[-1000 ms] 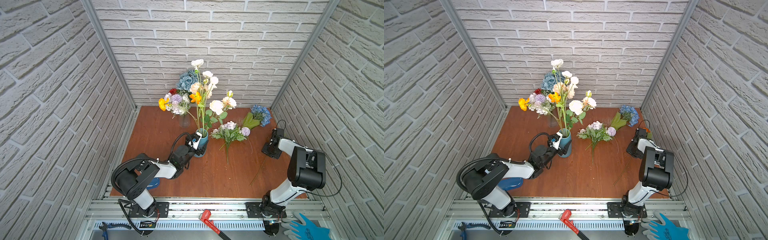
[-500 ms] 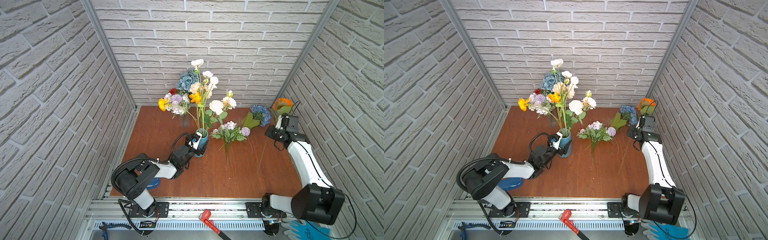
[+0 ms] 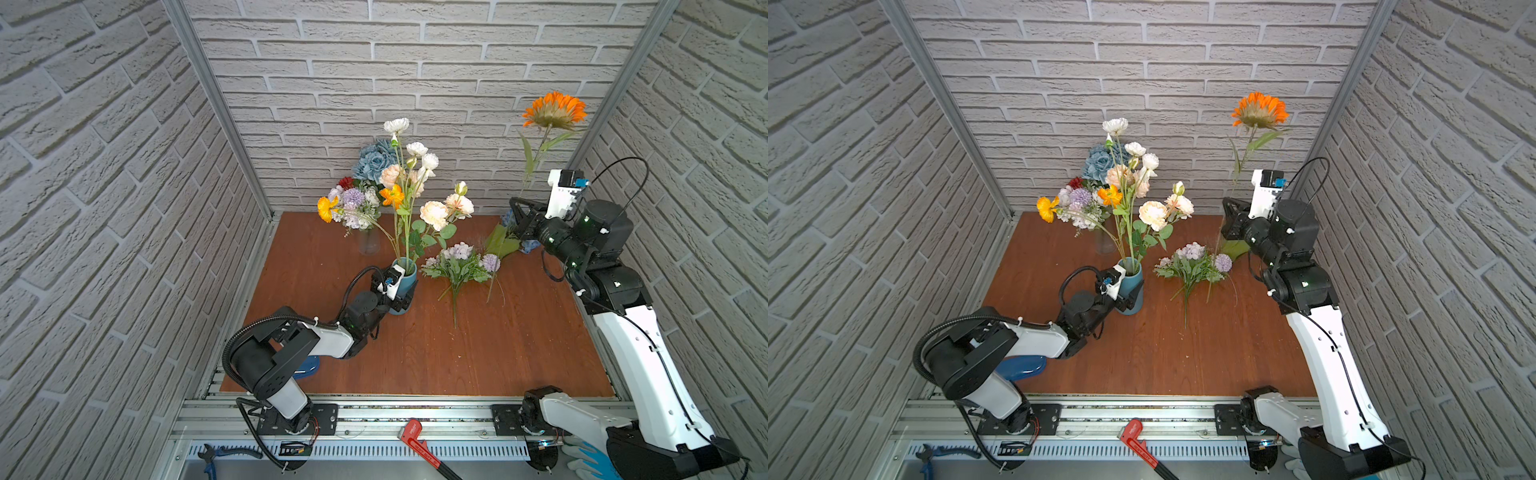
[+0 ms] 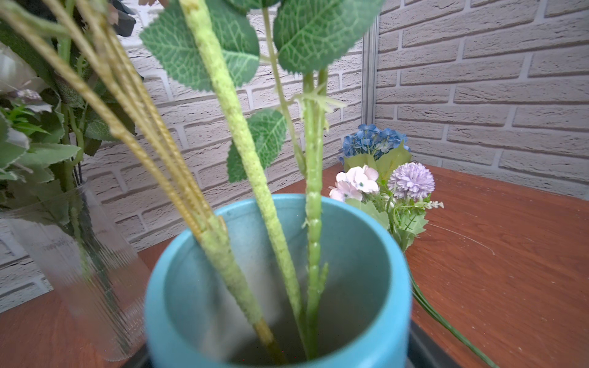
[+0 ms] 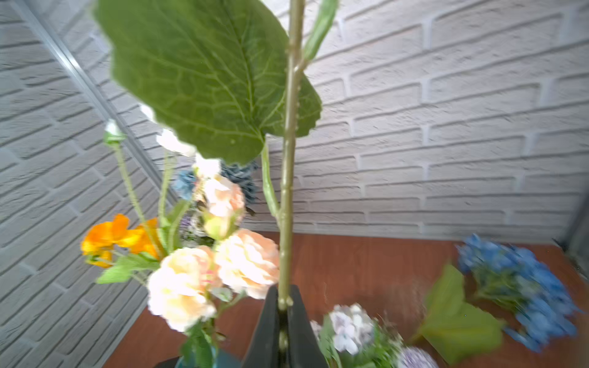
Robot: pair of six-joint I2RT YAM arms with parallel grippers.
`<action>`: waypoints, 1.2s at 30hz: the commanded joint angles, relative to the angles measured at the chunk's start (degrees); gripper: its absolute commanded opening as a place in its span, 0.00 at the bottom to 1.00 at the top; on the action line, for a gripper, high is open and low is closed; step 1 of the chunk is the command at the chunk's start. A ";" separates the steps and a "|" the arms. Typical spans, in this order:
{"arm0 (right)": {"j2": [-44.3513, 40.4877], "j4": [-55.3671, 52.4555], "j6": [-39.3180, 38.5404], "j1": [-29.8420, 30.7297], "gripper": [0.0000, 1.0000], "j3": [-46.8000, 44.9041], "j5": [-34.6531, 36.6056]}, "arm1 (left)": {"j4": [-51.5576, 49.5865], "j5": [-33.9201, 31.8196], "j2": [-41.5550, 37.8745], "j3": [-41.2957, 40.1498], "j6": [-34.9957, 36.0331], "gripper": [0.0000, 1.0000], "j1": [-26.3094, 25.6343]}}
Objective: Arrange flowers in a vase
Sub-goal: Pick up the flower from the middle-right of the table, then place the flower in the vase.
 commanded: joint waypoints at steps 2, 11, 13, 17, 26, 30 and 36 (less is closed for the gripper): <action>1.23 17.42 -1.61 6.41 0.06 0.71 -6.09 | -0.11 1.16 0.11 -0.13 0.69 0.00 -0.93; 9.43 35.91 -5.41 17.37 0.05 2.96 -11.39 | -0.93 1.18 -0.62 -0.13 1.13 0.00 -1.41; 11.47 37.88 -5.41 18.78 0.06 3.99 -11.73 | -0.93 1.13 -0.62 -0.12 1.13 0.00 -1.46; 14.84 43.95 -3.77 20.34 0.06 3.85 -12.83 | -0.70 1.16 -0.44 -0.21 1.13 0.00 -1.71; 20.09 50.84 -3.75 22.25 0.06 -2.02 -11.44 | -0.24 1.15 -0.72 -0.57 1.22 0.00 -1.89; 21.27 52.68 -4.74 22.30 0.06 -5.78 -10.94 | 0.19 0.99 -0.62 -0.74 1.28 0.00 -1.98; 22.33 52.11 -5.06 22.42 0.06 -10.59 -10.96 | 0.03 0.70 -0.78 -0.81 1.44 0.00 -1.98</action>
